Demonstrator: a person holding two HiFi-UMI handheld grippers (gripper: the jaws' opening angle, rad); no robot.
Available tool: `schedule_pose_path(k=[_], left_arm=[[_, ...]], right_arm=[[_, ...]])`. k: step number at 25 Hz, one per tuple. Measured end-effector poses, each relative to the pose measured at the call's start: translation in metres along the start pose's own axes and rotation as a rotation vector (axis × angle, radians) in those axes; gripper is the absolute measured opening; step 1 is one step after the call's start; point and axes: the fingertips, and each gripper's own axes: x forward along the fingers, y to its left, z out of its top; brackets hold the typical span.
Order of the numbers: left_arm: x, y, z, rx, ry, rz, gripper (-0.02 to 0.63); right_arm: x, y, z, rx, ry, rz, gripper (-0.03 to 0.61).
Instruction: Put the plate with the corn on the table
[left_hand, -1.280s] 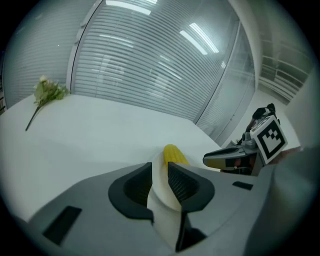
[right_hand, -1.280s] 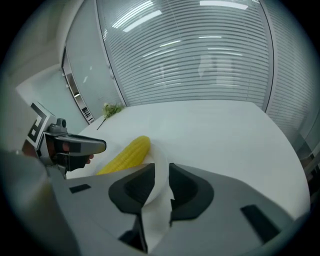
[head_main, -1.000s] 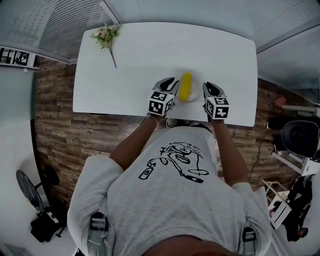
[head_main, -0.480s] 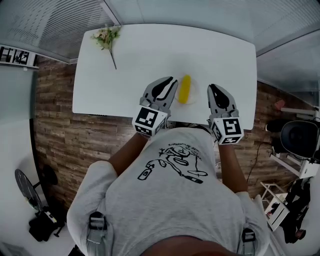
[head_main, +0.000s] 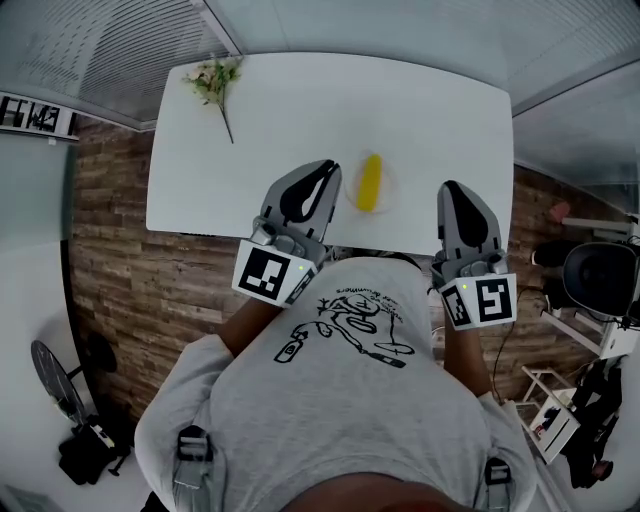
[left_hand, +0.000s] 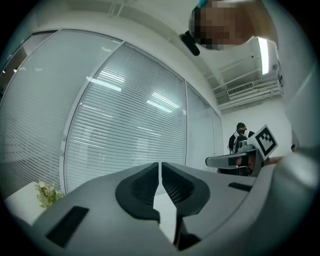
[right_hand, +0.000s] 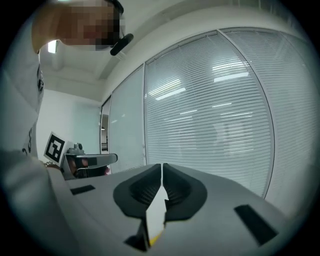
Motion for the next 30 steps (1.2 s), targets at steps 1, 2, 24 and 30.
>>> schedule_pose_path(k=[1,2,24,30], left_arm=[[-0.002,0.001,0.009,0.001,-0.018,0.007,0.032],[-0.004,0.001,0.016,0.004,-0.031,0.011,0.031],[-0.014,-0.012,0.039,-0.002,-0.055,-0.034,0.026],[-0.017,-0.012,0.039,-0.007,-0.051,-0.034,0.026]], right_arm=[[-0.003,0.0,0.006,0.002,-0.008,-0.002,0.018],[-0.005,0.0,0.011,-0.003,-0.016,-0.004,0.018],[-0.014,0.03,0.044,-0.084,-0.043,0.006,0.005],[-0.017,0.033,0.047,-0.088,-0.05,0.006,0.005]])
